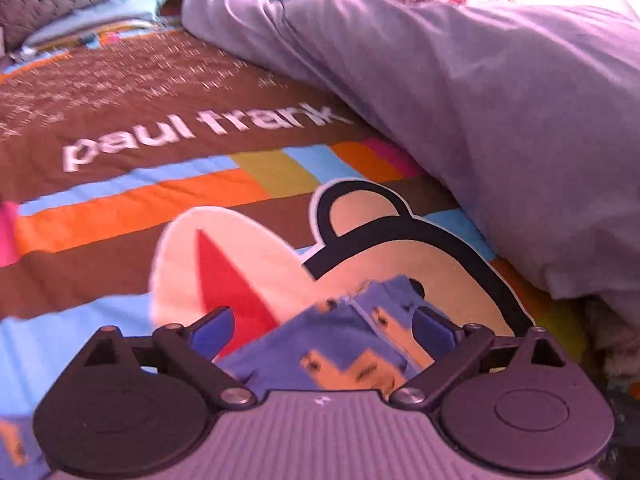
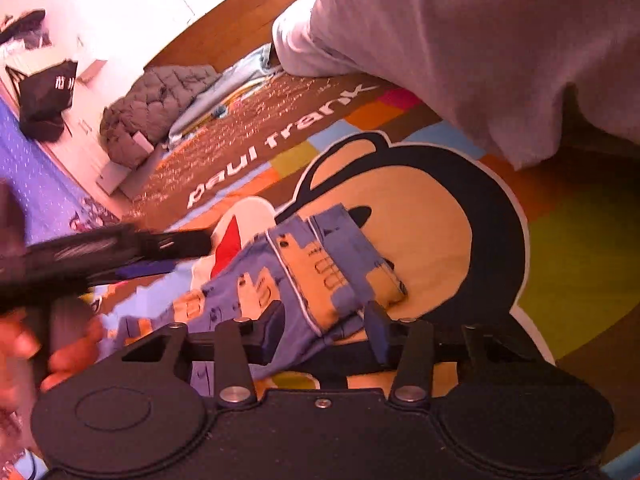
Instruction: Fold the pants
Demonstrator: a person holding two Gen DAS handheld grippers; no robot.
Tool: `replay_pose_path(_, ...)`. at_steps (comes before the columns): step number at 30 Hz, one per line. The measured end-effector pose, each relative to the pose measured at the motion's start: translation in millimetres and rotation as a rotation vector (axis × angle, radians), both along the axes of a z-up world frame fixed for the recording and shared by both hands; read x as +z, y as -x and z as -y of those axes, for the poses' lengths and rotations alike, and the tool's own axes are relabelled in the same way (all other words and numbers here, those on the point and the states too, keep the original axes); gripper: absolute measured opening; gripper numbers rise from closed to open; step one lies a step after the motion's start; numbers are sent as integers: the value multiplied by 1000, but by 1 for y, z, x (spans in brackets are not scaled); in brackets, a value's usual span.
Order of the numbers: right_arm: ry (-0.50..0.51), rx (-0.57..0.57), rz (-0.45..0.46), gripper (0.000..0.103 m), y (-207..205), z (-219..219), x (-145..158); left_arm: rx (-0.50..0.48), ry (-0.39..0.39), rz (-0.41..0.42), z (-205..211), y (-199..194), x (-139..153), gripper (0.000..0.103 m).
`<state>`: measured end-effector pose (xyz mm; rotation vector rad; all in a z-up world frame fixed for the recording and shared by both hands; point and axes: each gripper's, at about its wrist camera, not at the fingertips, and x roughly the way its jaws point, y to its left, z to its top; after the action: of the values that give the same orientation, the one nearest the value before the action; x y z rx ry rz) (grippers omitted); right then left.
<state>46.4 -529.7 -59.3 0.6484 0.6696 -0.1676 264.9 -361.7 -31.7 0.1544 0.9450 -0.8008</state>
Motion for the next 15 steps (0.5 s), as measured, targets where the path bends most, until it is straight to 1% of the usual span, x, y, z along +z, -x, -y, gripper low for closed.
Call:
replay_pose_path(2,-19,-11,11,45,-2,3,-2,2,-38,-23,14,-10,-10,91)
replay_pose_path(4,-47,-18,2,44,-4,7,-7,15,-90,-16,24,-13,-19,83)
replay_pose_path(5,-62,-25,-4,42,-5,9,-9,11,-107,-13,28,-13,-22,82)
replay_pose_path(6,-76,-32,-7,40,-6,11,-11,-4,-114,-13,31,-12,-24,80)
replay_pose_path(8,-91,-49,-15,32,-7,14,-14,-51,-127,-13,39,-7,-27,74)
replay_pose_path(10,-99,-56,-18,28,-6,14,-15,-84,-145,-4,44,-2,-28,63)
replay_pose_path(11,-101,-55,-16,23,-6,15,-16,-86,-159,7,47,1,-27,60)
replay_pose_path(12,-105,-52,-14,19,-7,14,-16,-80,-177,22,50,3,-27,49)
replay_pose_path(13,-115,-42,-14,15,-7,14,-17,-70,-200,40,53,4,-27,37)
replay_pose_path(14,-122,-36,-17,14,-8,14,-18,-62,-218,51,56,5,-26,35)
replay_pose_path(15,-121,-35,-20,13,-9,14,-19,-58,-222,53,58,5,-25,31)
